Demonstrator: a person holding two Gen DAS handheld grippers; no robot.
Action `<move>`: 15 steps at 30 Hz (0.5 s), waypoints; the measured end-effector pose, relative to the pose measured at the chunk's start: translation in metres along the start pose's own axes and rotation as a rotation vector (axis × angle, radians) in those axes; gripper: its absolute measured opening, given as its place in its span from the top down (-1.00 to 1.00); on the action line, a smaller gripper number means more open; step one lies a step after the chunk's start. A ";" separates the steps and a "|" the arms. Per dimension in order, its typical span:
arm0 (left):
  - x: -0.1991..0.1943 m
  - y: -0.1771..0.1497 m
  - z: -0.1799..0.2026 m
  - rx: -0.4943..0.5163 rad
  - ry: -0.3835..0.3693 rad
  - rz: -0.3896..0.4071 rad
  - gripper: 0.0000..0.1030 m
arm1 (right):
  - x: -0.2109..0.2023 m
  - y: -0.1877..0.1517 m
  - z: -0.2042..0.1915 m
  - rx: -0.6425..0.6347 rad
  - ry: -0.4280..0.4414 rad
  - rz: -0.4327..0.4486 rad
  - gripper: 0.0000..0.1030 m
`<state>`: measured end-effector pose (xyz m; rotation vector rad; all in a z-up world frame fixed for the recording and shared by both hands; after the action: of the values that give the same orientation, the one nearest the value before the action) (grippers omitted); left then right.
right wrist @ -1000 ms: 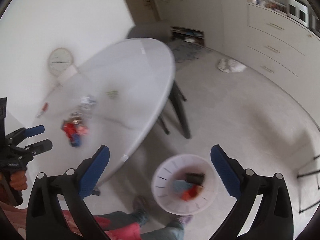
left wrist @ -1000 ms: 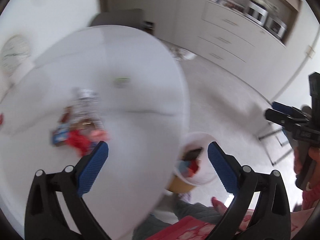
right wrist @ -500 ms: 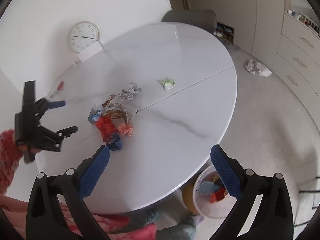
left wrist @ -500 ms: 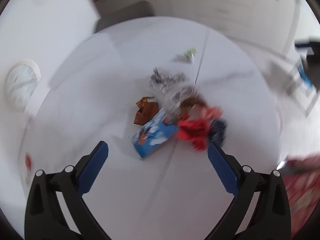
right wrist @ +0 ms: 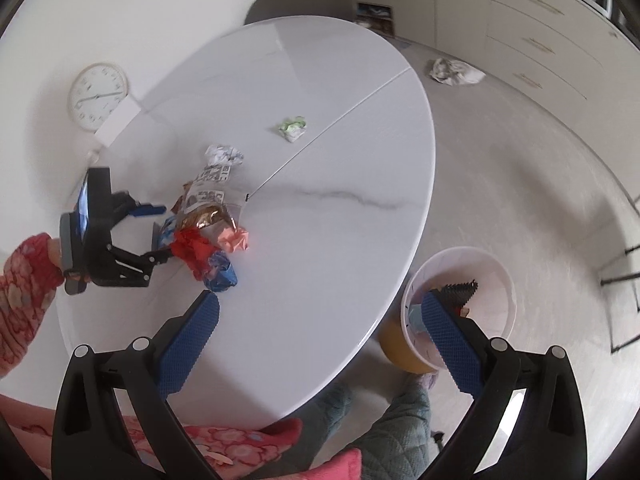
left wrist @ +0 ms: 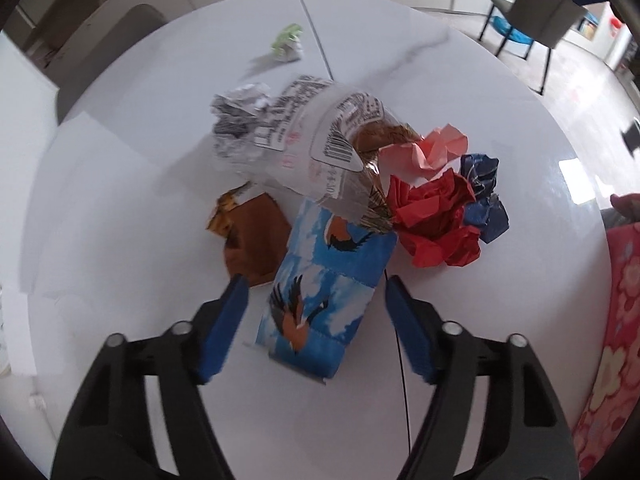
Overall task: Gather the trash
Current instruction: 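Grasp the blue printed box with the left tool while the right tool grasps the green paper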
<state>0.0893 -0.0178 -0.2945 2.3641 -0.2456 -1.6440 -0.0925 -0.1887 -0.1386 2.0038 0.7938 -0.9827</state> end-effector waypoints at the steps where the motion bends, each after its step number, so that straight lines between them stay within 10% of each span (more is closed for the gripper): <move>1: 0.002 0.000 0.000 0.005 -0.009 -0.001 -0.02 | 0.000 0.001 0.000 0.004 -0.004 0.003 -0.95; 7: -0.010 -0.011 0.001 -0.024 -0.014 0.042 -0.02 | 0.012 0.015 -0.010 -0.039 -0.010 -0.006 -0.95; 15: -0.059 -0.040 -0.011 -0.387 0.003 0.084 -0.02 | 0.091 0.104 -0.014 -0.157 0.062 -0.014 -0.87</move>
<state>0.0785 0.0378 -0.2501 2.0381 -0.0206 -1.4927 0.0397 -0.2134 -0.1724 1.9035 0.8918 -0.8421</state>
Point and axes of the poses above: each gripper's, at about its wrist camera, not at the fingertips, and x roughly the way its jaws point, z to its right, y to its top, the point moved 1 cm from there along x, roughly the way its jaws point, and after that the axes turned 11 degrees about y, right-handed, at the moved point
